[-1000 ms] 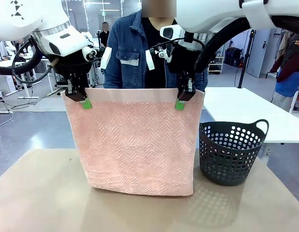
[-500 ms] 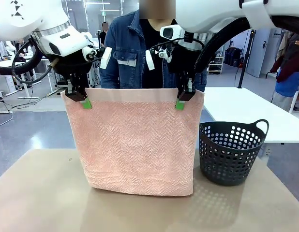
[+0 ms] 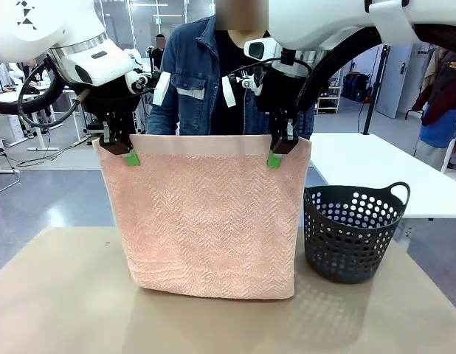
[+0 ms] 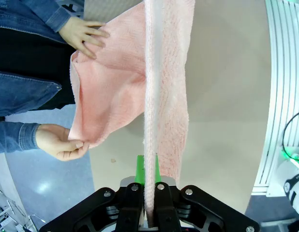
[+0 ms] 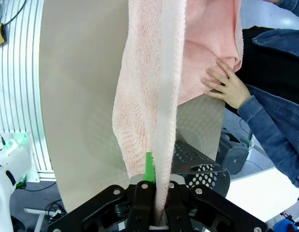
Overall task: Fold the towel.
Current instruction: Release the end of the 100 cm Hotel Towel you were holding and grab the top end of the folded side.
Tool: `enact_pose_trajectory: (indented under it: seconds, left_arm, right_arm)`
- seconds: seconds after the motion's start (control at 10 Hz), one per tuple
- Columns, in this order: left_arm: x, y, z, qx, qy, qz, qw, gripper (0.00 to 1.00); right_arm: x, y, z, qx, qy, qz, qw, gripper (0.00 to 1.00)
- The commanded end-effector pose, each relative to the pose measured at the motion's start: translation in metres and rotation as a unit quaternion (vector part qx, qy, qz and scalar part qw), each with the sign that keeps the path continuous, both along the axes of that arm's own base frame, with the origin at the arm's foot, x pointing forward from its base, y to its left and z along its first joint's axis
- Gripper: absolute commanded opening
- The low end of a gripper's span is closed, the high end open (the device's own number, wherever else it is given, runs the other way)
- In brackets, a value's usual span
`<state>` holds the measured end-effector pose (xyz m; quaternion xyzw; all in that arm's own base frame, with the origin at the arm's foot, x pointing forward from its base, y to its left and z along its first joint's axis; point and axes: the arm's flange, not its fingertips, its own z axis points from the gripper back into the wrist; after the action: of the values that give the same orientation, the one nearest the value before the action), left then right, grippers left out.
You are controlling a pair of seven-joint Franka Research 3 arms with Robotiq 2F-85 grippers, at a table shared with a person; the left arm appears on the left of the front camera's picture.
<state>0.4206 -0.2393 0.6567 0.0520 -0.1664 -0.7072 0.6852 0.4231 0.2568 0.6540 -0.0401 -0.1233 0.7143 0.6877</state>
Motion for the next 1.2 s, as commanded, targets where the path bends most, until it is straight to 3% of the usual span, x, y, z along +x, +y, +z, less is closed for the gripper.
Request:
enact_pose_trajectory:
  seconds: [0.0, 1.1]
  left_arm:
    - [-0.0005, 0.0006, 0.0012, 0.000, -0.001, 0.000, 1.000, 0.00]
    - [-0.0005, 0.0006, 0.0012, 0.000, -0.001, 0.000, 1.000, 0.00]
  right_arm:
    - [0.0005, 0.0000, 0.0015, 0.000, -0.001, 0.000, 1.000, 0.00]
    - [0.0005, 0.0000, 0.0015, 0.000, -0.001, 0.000, 1.000, 0.00]
